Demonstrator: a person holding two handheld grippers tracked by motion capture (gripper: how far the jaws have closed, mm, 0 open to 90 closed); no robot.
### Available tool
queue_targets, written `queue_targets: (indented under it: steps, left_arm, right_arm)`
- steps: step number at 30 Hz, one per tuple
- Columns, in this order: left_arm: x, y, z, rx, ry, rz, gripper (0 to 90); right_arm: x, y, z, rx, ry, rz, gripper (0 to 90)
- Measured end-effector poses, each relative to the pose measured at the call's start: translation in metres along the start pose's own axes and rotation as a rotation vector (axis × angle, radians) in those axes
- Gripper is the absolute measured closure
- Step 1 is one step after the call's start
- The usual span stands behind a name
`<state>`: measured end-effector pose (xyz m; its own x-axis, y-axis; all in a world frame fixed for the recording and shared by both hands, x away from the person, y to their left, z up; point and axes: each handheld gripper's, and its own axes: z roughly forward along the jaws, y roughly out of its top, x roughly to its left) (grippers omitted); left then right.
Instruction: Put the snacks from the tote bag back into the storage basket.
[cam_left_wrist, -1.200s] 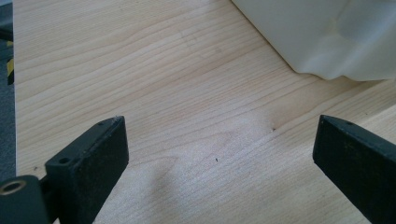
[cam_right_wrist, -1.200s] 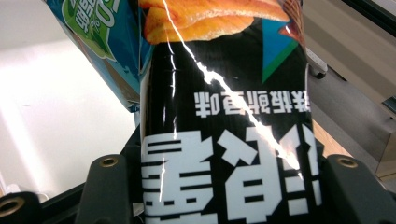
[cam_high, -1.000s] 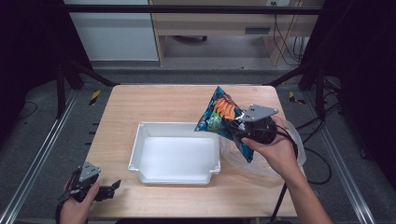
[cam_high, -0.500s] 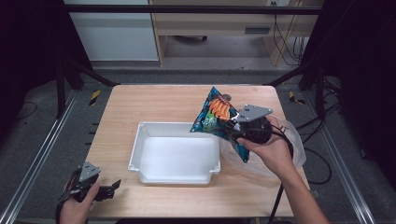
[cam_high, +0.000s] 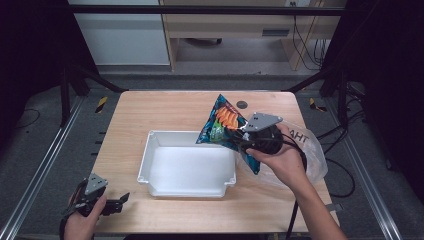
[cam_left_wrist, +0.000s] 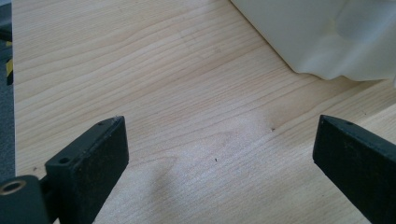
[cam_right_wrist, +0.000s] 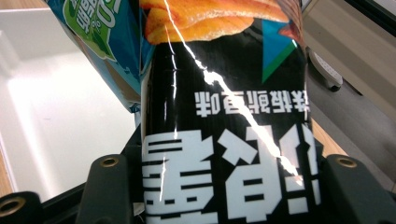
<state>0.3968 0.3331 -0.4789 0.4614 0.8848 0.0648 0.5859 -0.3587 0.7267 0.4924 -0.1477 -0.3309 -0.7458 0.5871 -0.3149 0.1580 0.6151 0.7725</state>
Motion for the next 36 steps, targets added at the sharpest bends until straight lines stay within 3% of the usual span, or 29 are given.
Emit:
queue_targets:
  steps: [36]
  left_arm:
    - [-0.002,0.000,0.001,-0.008,-0.011,0.000,2.9]
  right_arm:
    - [0.038,0.023,0.044,0.015,0.099,-0.083,42.7]
